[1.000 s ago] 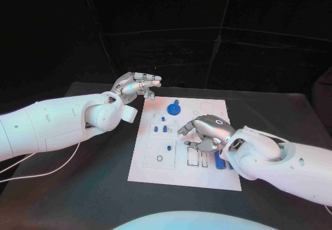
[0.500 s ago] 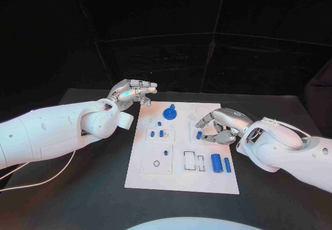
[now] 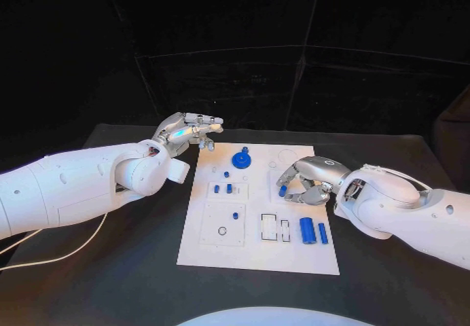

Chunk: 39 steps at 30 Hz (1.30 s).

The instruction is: Assemble the parts on the task board

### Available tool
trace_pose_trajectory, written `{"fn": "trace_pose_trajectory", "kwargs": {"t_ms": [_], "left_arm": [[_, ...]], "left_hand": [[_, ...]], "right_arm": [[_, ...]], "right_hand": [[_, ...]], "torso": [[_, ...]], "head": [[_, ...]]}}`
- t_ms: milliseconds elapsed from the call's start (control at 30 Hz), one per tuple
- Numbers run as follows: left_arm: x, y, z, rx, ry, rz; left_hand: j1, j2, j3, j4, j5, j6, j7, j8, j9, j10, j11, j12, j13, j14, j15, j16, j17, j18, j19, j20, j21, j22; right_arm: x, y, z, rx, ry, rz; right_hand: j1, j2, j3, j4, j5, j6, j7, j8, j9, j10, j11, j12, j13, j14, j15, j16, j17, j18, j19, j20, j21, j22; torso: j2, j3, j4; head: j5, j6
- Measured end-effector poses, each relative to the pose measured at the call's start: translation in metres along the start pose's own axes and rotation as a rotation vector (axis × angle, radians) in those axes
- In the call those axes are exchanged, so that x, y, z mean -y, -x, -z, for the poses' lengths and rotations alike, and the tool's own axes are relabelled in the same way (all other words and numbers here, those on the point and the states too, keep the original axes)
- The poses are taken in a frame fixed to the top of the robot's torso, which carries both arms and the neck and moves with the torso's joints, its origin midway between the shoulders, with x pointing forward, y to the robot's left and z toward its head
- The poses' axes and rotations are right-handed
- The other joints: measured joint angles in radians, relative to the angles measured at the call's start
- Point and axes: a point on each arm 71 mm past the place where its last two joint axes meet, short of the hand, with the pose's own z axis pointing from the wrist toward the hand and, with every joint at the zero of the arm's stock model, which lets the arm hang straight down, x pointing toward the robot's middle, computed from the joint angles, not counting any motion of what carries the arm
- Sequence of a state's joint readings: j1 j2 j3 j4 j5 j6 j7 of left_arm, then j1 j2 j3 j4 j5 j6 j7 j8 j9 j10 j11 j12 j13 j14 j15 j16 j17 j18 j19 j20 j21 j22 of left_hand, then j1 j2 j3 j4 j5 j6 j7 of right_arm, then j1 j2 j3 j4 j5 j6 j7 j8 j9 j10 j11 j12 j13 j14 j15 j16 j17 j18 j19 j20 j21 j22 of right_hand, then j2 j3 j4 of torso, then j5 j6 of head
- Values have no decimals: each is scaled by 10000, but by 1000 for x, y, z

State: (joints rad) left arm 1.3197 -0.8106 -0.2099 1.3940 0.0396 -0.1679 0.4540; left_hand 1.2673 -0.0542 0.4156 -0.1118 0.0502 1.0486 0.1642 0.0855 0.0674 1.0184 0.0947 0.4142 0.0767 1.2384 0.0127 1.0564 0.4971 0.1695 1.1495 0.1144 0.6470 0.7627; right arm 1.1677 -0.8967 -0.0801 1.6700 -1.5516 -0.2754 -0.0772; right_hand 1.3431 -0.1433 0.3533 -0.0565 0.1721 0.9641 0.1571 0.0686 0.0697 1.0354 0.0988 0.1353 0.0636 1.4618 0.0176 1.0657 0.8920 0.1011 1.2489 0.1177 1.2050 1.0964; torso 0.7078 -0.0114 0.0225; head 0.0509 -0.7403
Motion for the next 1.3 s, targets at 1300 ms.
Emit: {"fn": "trace_pose_trajectory", "kwargs": {"t_ms": [1300], "left_arm": [[0, 1, 1, -12, 37, 16]], "left_hand": [[0, 0, -27, 27, 0, -36, 35, 0, 0, -37, 37, 41, -7, 0, 0, 1, -21, 0, 0, 0, -41, -14]], "right_arm": [[-4, 2, -2, 252, -122, 458]], "right_hand": [[413, 544, 1736, -123, -1047, 1357, -106, 167, 89, 1709, -131, 82, 52, 49, -197, 1279, 1192, -1, 934, -214, 1153, 1491]], "torso": [[-15, -1, -17]], "head": [[-22, -97]]}}
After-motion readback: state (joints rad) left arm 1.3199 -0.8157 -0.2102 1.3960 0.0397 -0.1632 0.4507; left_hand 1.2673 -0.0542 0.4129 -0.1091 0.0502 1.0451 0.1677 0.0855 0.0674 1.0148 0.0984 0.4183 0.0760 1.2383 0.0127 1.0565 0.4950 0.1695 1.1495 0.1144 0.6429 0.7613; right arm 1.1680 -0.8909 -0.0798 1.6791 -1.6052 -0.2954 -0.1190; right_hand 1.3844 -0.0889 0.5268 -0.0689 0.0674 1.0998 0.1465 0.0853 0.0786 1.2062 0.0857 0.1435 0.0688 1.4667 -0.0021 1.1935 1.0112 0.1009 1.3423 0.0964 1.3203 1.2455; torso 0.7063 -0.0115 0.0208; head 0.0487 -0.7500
